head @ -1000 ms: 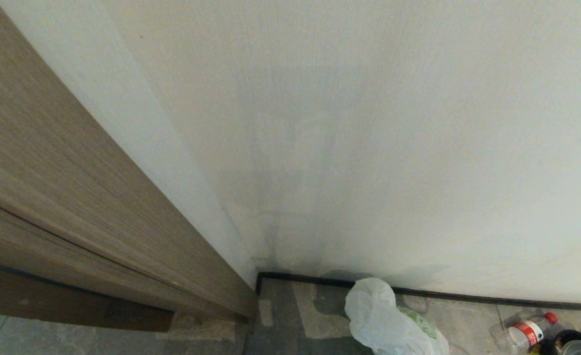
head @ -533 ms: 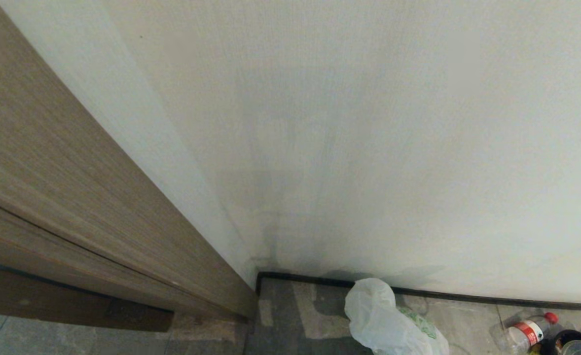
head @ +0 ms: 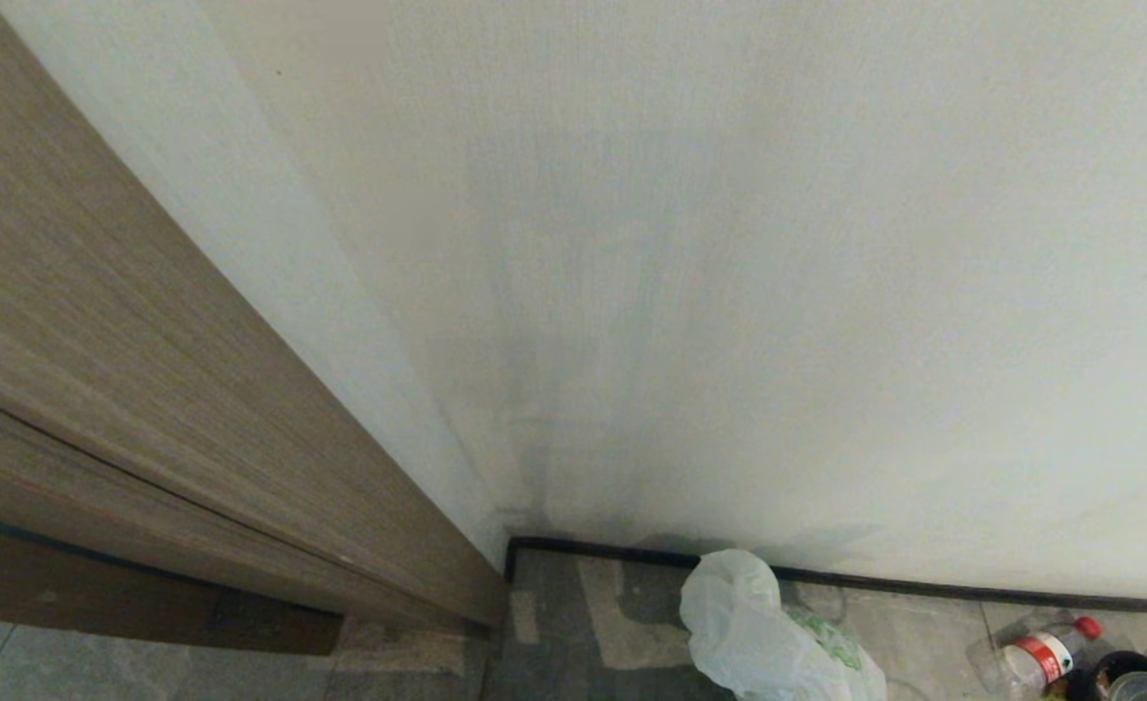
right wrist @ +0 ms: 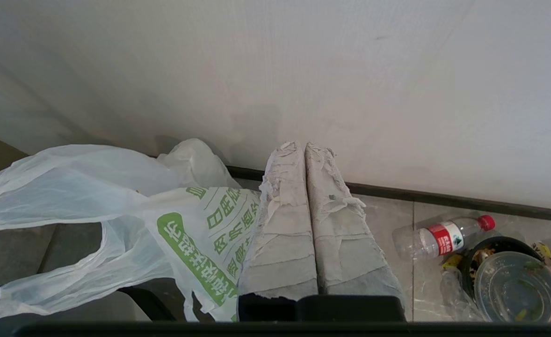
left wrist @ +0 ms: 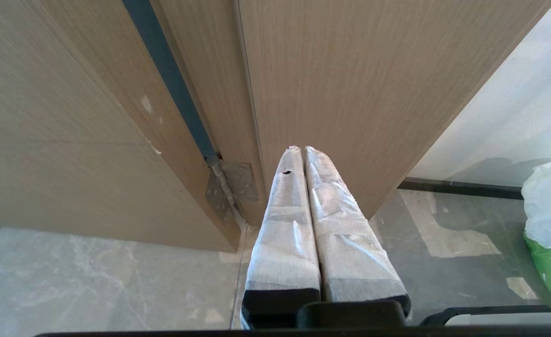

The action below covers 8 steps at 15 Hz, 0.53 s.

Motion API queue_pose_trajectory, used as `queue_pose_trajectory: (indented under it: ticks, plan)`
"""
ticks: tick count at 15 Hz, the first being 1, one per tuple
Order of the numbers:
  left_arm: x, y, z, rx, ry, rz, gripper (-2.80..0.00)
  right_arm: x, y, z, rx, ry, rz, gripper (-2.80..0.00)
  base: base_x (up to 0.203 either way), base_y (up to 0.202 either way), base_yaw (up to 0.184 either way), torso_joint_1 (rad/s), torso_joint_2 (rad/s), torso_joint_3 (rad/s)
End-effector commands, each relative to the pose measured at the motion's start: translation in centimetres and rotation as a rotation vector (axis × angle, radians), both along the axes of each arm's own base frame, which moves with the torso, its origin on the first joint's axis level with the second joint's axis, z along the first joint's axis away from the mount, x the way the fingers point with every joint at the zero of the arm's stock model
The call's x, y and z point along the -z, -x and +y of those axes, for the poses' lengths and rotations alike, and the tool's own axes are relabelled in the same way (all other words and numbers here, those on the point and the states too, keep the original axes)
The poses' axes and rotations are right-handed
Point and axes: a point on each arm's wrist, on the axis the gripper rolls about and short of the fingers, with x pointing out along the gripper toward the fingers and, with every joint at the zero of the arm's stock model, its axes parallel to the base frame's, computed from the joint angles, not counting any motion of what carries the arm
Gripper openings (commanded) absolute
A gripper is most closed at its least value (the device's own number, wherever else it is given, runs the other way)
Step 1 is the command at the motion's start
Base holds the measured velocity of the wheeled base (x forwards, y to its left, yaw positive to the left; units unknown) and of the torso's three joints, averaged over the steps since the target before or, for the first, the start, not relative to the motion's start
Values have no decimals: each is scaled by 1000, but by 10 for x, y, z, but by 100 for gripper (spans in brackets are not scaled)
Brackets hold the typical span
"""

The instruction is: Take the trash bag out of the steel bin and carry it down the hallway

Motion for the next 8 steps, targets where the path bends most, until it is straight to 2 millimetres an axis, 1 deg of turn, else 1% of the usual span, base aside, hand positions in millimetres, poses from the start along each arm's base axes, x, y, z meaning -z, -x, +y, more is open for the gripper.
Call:
queue_pose_trajectory:
  ticks: [1, 8]
  plan:
    - [0, 0, 0, -1, -5, -3, -280, 0, 0, 0, 0, 1, 2, -280, 0, 0, 0, 0, 0, 0]
    - [0, 0, 0, -1, 8, 0, -280, 0, 0, 0, 0, -1, 2, -280, 0, 0, 0, 0, 0, 0]
